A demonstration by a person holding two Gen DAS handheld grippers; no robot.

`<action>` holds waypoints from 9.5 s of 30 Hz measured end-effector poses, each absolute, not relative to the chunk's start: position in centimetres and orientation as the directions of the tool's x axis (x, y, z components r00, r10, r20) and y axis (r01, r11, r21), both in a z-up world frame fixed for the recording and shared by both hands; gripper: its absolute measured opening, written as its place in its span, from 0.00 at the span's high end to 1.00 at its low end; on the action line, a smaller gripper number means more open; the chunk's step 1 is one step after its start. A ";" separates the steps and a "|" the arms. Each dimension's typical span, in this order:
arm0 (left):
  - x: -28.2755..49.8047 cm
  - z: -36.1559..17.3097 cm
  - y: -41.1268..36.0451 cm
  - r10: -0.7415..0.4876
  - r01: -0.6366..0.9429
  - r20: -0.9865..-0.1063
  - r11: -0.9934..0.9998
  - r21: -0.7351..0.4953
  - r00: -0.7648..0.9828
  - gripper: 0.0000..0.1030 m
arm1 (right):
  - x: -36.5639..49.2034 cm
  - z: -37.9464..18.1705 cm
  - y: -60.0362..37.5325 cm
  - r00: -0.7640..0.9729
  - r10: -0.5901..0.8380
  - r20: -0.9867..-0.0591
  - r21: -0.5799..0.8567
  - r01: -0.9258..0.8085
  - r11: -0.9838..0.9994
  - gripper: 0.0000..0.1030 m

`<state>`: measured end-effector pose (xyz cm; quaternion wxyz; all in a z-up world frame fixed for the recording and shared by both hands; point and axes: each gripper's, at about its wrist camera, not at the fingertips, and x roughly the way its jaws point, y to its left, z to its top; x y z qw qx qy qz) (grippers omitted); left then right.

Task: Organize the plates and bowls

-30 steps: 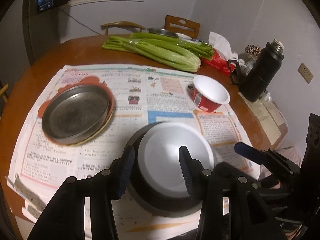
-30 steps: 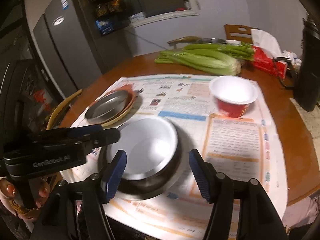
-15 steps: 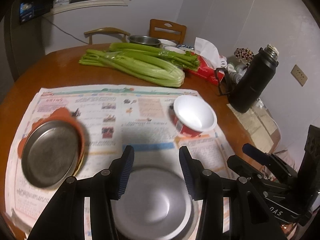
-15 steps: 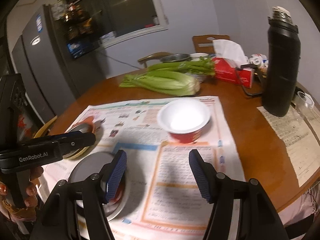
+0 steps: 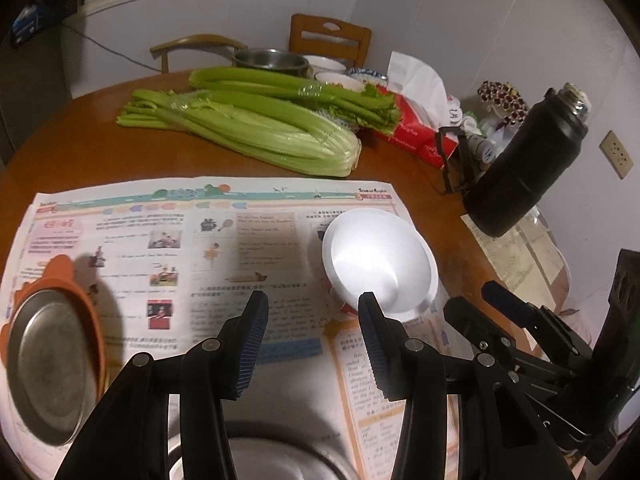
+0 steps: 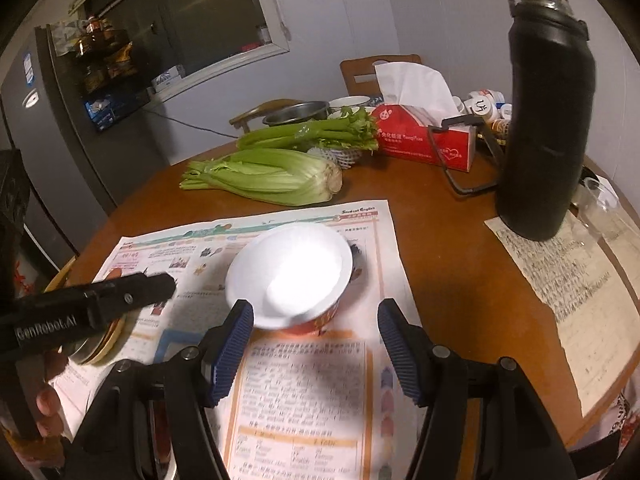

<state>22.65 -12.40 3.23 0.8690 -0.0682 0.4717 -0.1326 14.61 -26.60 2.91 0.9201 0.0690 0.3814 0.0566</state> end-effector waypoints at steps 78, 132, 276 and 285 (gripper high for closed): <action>15.7 5.4 -6.7 -0.322 0.097 -0.737 0.938 -0.332 0.594 0.63 | 11.4 4.7 -17.5 0.622 0.362 -0.695 0.200 -0.316 0.927 0.57; 7.6 2.6 -4.4 -0.232 0.044 -0.770 0.965 -0.257 0.594 0.58 | 4.1 2.7 -13.2 0.554 0.376 -0.743 0.131 -0.431 0.893 0.57; 8.3 -2.0 -0.4 -0.282 -0.014 -0.796 0.940 -0.342 0.535 0.44 | 6.8 -2.8 -12.5 0.407 0.469 -0.784 0.312 -0.396 0.864 0.41; 7.6 -0.5 0.8 -0.268 -0.023 -0.773 0.939 -0.342 0.575 0.44 | 6.3 -1.5 -11.3 0.418 0.470 -0.777 0.293 -0.422 0.858 0.41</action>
